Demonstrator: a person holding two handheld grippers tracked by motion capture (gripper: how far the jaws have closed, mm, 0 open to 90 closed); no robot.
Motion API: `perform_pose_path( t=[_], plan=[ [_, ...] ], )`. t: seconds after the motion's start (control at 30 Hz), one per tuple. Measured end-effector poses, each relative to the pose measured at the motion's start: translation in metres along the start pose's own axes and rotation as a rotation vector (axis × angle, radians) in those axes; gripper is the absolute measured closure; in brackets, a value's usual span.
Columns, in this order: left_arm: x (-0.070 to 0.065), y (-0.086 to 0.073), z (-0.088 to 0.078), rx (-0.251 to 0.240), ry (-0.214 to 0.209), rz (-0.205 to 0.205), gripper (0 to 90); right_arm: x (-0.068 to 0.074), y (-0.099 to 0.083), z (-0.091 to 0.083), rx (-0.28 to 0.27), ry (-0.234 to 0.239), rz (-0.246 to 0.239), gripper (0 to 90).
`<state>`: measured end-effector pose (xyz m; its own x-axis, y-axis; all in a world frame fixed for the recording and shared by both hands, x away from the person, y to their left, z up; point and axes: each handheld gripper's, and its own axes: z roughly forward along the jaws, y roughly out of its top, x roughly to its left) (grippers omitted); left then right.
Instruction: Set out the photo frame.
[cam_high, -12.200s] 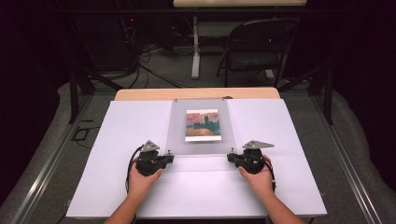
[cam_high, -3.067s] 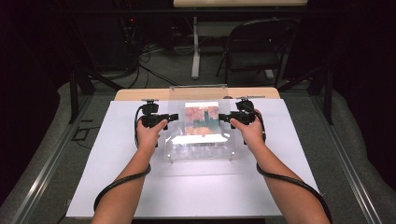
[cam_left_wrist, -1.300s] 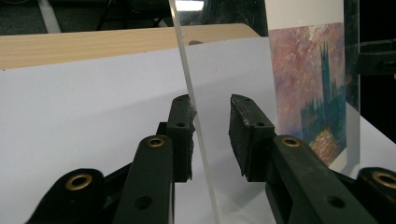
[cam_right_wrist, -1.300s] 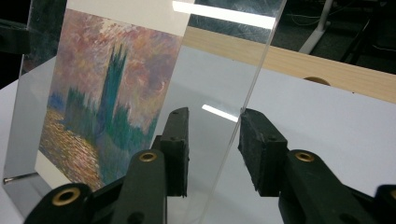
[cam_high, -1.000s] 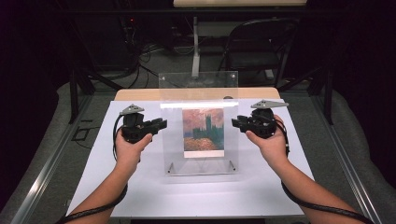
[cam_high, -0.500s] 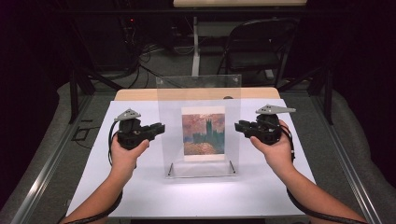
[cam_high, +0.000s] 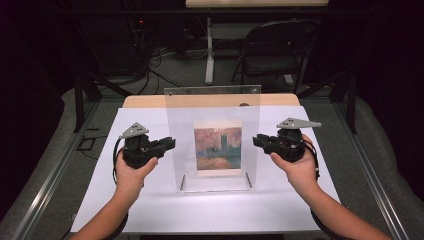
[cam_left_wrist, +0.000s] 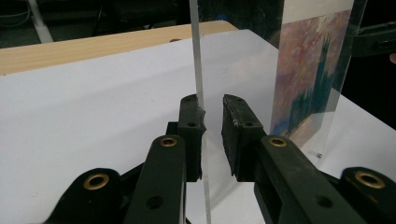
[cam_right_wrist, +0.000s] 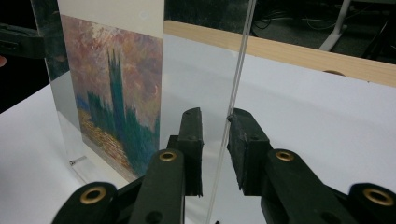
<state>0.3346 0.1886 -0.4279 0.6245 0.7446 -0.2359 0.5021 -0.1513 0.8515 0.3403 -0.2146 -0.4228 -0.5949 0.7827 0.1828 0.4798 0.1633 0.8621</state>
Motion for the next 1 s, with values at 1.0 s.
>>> perform_pose_path(
  t=[1.0],
  plan=[
    [-0.019, -0.025, -0.022, -0.038, -0.046, 0.037, 74.8, 0.02, -0.025, -0.025, -0.04, 0.037, -0.035, 73.6]
  ],
)
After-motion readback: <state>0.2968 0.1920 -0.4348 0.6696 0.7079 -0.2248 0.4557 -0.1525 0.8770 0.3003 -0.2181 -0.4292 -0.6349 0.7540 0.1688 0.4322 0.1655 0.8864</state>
